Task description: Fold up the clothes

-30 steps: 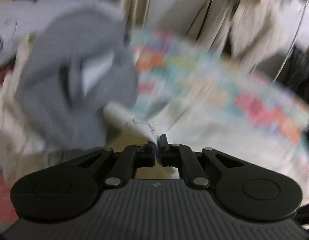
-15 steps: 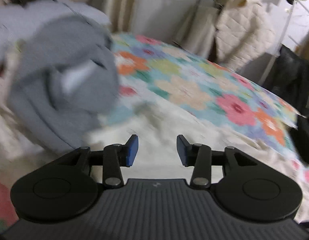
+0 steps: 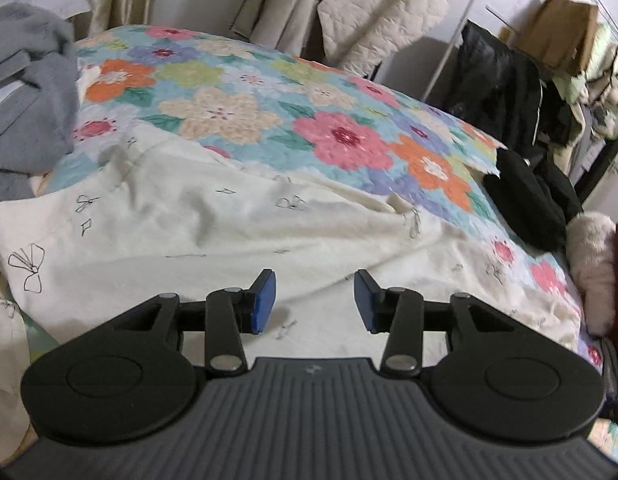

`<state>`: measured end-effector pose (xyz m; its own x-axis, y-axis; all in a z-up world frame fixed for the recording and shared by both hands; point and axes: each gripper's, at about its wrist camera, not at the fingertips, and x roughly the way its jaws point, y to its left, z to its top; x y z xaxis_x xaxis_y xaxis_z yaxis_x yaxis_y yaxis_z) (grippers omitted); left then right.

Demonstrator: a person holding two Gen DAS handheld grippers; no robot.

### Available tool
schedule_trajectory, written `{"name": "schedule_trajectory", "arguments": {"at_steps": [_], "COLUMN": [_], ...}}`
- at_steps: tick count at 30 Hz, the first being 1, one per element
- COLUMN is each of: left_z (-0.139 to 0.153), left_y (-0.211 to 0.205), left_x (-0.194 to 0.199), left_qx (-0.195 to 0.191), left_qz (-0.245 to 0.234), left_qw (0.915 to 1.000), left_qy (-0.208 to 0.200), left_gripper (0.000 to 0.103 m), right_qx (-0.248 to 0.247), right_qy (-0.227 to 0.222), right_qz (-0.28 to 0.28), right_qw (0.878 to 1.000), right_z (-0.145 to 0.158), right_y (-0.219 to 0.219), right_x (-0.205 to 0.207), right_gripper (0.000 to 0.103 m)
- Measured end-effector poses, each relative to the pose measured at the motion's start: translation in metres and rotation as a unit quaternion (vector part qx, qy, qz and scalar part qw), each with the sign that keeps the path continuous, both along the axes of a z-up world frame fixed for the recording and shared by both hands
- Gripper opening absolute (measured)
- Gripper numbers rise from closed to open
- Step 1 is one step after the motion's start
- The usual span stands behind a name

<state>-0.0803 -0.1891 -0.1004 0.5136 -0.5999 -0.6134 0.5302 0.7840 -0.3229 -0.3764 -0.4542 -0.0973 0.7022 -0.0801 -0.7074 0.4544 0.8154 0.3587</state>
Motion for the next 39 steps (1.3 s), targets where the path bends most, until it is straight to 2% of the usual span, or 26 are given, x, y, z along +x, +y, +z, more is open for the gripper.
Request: {"name": "schedule_trajectory", "arguments": {"at_steps": [1,3,4,5,7,9,12,15,18,20,22,24,27,31,34,37,38,39], "left_z": [0.0,0.0,0.0,0.0,0.0,-0.002,-0.011,-0.023,-0.031,-0.03,-0.028,-0.028,-0.028,-0.023,-0.02,-0.031,-0.037,-0.042], "left_y": [-0.001,-0.001,0.001,0.004,0.008,0.012,0.016,0.013,0.012,0.016,0.022,0.028,0.036,0.056,0.085,0.109,0.115,0.118], "left_x": [-0.001,-0.002,-0.002,-0.001,0.002,0.009,0.015,0.018,0.018,0.02,0.022,0.025,0.028,0.031,0.033,0.04,0.041,0.04], "left_qx": [0.005,0.016,0.021,0.027,0.036,0.049,0.08,0.121,0.146,0.144,0.14,0.152,0.178,0.209,0.2,0.153,0.129,0.106], "left_qz": [-0.002,-0.001,0.001,0.006,0.016,0.029,0.036,0.038,0.045,0.051,0.065,0.083,0.105,0.13,0.165,0.187,0.189,0.192], "left_qw": [1.0,0.9999,0.9998,0.9996,0.9992,0.9984,0.9962,0.9919,0.9882,0.9883,0.9879,0.9849,0.9783,0.9691,0.9658,0.9692,0.9722,0.9749], "left_qy": [0.001,0.005,0.005,0.004,0.001,-0.003,0.002,0.006,0.011,0.012,0.013,0.006,-0.004,-0.007,0.014,0.048,0.052,0.038], "left_gripper": [0.046,0.046,0.046,0.046,0.046,0.046,0.046,0.046,0.047,0.049,0.051,0.052,0.057,0.06,0.067,0.069,0.066,0.064], "right_qx": [-0.007,-0.021,-0.034,-0.048,-0.062,-0.044,-0.037,0.053,0.074,0.078,0.084,0.107,0.165,0.221,0.222,0.198,0.185,0.175], "right_qy": [0.006,0.011,0.001,-0.012,-0.015,-0.003,0.033,0.008,0.004,0.003,0.003,-0.005,-0.044,-0.074,-0.073,-0.075,-0.08,-0.082], "right_qz": [0.006,0.023,0.046,0.072,0.08,0.06,0.022,0.042,0.048,0.034,0.007,-0.025,-0.067,-0.095,-0.084,-0.056,-0.046,-0.035], "right_qw": [1.0,0.999,0.998,0.996,0.995,0.997,0.999,0.998,0.996,0.996,0.996,0.994,0.983,0.968,0.969,0.976,0.978,0.981], "right_z": [-0.003,-0.006,0.001,0.011,0.03,0.036,0.025,0.006,-0.002,-0.006,-0.008,-0.014,-0.027,-0.049,-0.059,-0.062,-0.062,-0.062], "right_y": [-0.002,-0.004,-0.001,0.003,0.004,-0.008,-0.026,-0.034,-0.03,-0.032,-0.038,-0.048,-0.062,-0.07,-0.064,-0.056,-0.055,-0.054], "right_x": [0.005,0.013,0.01,0.006,-0.006,-0.018,-0.03,-0.032,-0.028,-0.032,-0.041,-0.054,-0.069,-0.066,-0.045,-0.018,-0.01,-0.001], "right_gripper": [0.06,0.012,0.006,0.006,0.006,0.006,0.005,0.012,0.019,0.044,0.046,0.047,0.049,0.054,0.054,0.055,0.042,0.028]}}
